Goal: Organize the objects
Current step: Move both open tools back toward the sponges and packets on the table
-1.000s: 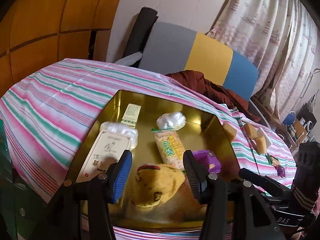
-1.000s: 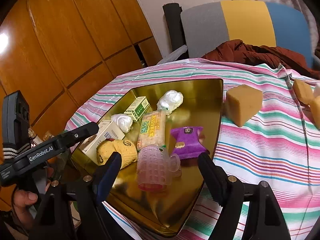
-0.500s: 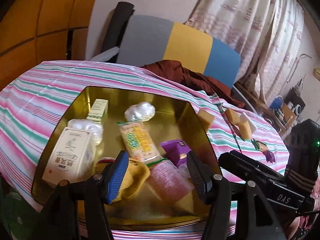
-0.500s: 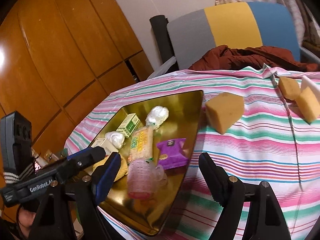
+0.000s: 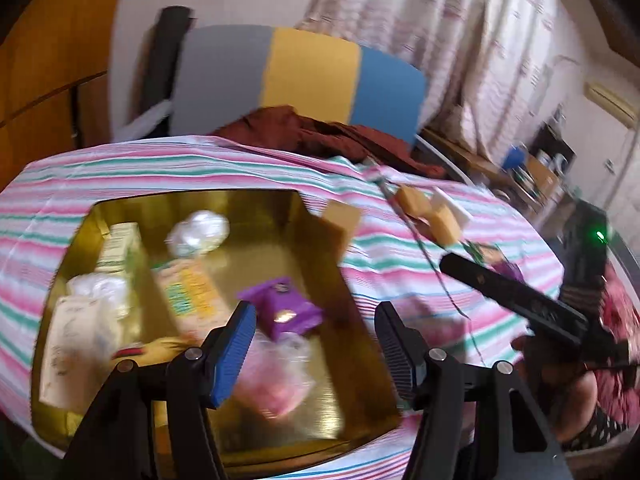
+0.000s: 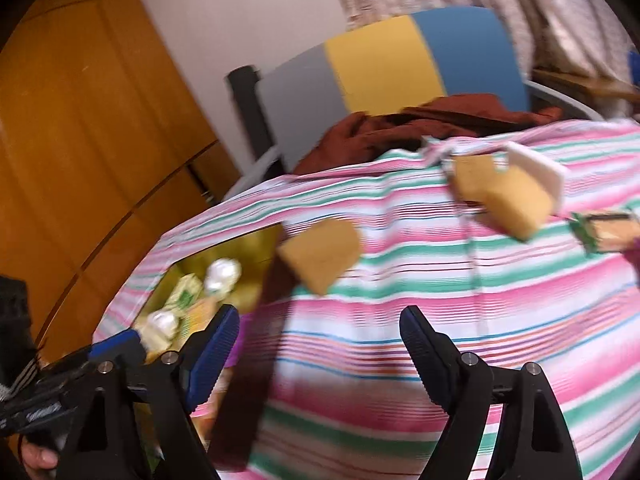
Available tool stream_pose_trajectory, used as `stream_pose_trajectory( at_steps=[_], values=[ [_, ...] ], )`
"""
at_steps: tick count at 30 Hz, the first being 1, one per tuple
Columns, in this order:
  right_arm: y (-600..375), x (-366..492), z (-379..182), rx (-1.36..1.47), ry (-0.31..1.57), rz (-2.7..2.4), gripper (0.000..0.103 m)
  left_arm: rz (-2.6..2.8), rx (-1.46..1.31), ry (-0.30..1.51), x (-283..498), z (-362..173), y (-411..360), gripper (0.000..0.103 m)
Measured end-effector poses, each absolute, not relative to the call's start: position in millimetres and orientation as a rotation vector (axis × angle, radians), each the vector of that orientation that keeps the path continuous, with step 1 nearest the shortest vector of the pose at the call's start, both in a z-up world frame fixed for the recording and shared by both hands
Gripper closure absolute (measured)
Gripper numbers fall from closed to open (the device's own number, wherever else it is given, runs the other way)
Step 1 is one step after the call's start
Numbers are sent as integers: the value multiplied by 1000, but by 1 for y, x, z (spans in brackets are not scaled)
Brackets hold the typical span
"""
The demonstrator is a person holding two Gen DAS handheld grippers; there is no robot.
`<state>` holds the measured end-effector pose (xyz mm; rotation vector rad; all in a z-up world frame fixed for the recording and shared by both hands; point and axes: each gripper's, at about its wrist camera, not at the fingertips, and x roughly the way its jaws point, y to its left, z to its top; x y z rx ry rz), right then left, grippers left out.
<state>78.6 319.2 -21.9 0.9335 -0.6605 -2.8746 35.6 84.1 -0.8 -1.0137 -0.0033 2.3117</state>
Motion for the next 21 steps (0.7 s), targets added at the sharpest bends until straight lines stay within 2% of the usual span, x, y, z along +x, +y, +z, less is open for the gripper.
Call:
stream_pose_trajectory(
  at_steps=[14,21],
  values=[
    [465,113,-36,1043,-743,-3212,16,2016,-1003,197,57,1,174,40],
    [551,119,-49,1200,-766,-3327,11,1938,-1050,221,57,-5,200,40]
  ],
)
